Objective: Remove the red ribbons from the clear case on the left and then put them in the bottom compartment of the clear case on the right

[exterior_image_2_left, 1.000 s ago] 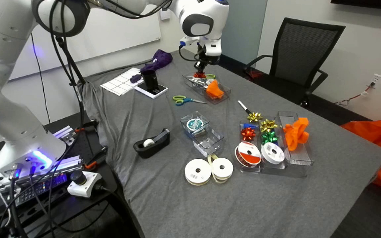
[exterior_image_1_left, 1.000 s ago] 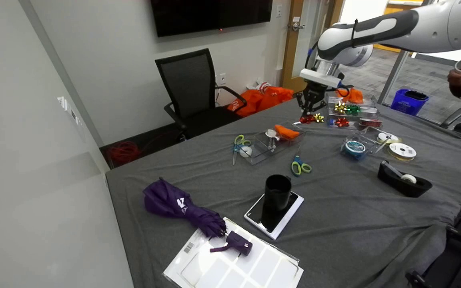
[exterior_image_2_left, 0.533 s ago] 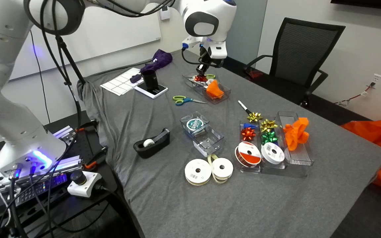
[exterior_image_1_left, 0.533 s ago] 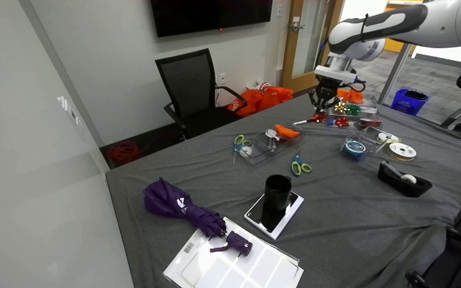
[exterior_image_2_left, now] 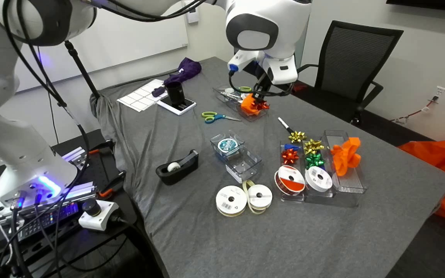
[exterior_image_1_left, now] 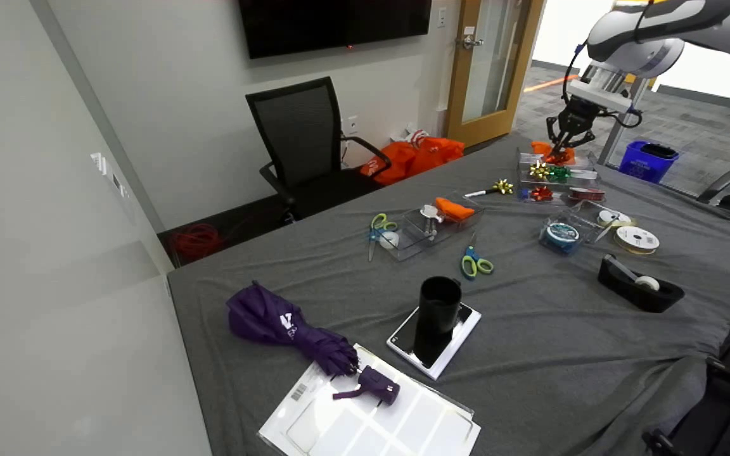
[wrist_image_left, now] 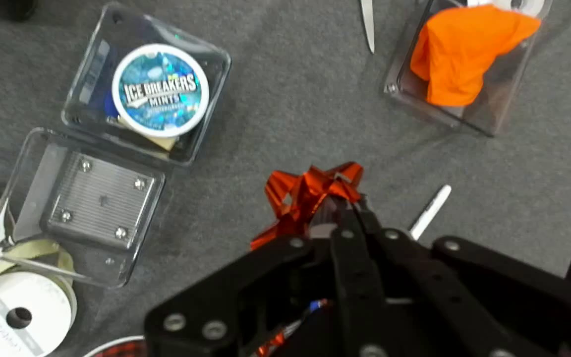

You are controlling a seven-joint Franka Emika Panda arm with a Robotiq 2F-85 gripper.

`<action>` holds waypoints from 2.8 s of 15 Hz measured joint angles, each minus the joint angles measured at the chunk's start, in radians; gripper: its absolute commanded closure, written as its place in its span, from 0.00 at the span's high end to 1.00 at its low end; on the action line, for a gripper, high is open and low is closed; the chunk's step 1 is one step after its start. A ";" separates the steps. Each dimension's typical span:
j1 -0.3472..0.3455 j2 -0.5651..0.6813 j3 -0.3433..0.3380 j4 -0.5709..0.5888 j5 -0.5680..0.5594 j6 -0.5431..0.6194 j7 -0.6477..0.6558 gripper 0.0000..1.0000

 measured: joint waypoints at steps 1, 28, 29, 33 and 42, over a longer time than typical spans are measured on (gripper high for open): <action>-0.012 0.004 -0.001 0.000 0.001 0.035 -0.002 0.01; -0.043 0.295 -0.113 0.191 -0.008 0.321 0.154 0.01; -0.045 0.312 -0.115 0.208 -0.009 0.321 0.175 0.27; -0.047 0.374 -0.116 0.274 -0.022 0.321 0.255 0.49; -0.061 0.443 -0.115 0.386 -0.043 0.317 0.308 1.00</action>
